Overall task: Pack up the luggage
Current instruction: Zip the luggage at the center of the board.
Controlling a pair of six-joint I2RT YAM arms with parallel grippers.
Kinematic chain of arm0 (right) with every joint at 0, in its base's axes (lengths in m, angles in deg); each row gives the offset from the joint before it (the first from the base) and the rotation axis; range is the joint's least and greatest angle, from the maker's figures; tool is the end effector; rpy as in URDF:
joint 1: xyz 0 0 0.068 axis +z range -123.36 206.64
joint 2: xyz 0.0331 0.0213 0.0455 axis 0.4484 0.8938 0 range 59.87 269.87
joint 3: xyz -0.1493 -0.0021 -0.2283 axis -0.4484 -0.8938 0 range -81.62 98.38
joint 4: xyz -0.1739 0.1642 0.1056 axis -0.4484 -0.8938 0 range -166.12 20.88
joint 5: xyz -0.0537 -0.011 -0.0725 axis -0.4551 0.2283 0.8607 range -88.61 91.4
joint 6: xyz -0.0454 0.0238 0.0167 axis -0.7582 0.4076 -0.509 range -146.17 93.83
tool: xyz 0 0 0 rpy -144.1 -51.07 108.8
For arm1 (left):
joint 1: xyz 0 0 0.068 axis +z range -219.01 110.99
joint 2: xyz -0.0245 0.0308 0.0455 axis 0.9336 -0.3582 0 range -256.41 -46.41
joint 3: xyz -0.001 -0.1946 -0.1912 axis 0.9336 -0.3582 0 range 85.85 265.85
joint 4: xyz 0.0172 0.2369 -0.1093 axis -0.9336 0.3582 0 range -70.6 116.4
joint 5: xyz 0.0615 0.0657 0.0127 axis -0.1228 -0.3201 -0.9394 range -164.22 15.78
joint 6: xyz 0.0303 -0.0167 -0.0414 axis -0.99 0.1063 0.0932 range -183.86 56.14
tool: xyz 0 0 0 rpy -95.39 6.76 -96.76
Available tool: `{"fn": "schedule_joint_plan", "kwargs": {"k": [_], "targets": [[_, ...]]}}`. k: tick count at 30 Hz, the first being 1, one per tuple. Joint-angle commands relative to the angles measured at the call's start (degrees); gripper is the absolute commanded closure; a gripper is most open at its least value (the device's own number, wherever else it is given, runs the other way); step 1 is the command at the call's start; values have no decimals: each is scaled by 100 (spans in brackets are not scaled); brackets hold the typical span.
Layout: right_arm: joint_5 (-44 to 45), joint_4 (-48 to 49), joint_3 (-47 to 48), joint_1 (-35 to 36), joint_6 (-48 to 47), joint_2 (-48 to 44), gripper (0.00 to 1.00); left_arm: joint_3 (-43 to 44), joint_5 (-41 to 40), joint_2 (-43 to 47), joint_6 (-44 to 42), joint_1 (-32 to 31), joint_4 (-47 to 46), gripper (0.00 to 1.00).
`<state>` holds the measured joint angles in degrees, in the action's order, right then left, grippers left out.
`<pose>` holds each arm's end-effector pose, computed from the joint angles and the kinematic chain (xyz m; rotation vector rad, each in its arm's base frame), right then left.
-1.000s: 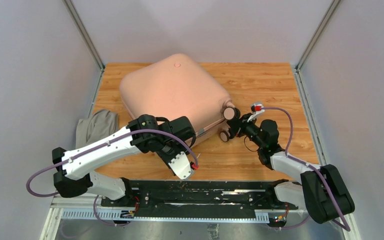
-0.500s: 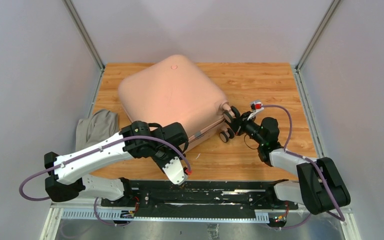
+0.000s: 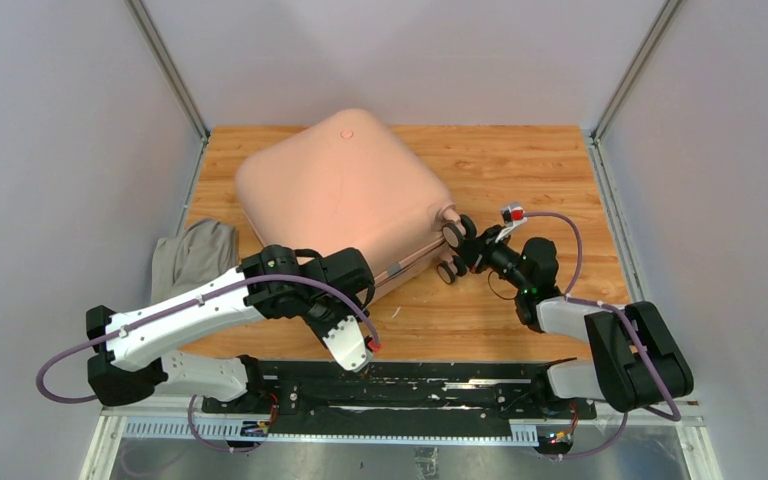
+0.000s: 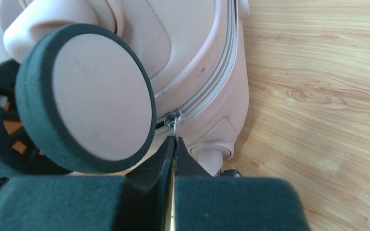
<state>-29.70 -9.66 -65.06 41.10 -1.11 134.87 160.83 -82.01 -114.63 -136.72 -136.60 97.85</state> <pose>0.2235 0.0766 0.1930 -0.2988 1.6105 0.9550 0.0780 -0.1762 0.3434 2.6444 0.9835 0.2126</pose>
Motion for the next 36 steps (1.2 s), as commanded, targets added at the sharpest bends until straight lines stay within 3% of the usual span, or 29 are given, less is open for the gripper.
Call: {"fn": "schedule_joint_plan", "kwargs": {"k": [1, 7, 14, 23, 36], "targets": [[17, 282, -287, 192, -78, -186, 100, 304, -451, 373, -86, -4, -621, 100], [639, -299, -278, 1081, -600, -688, 100, 311, -524, 332, -259, -1, -928, 100], [1020, -389, -319, 1571, -836, -948, 100, 417, -533, 189, -326, -2, -1030, 100], [1571, -658, -296, 2909, -1137, -1168, 100, 454, -425, -26, -410, -1, -1320, 100], [1800, -1136, 387, 4551, -1615, -606, 100, 594, -389, -154, -543, 0, -1481, 100]]}}
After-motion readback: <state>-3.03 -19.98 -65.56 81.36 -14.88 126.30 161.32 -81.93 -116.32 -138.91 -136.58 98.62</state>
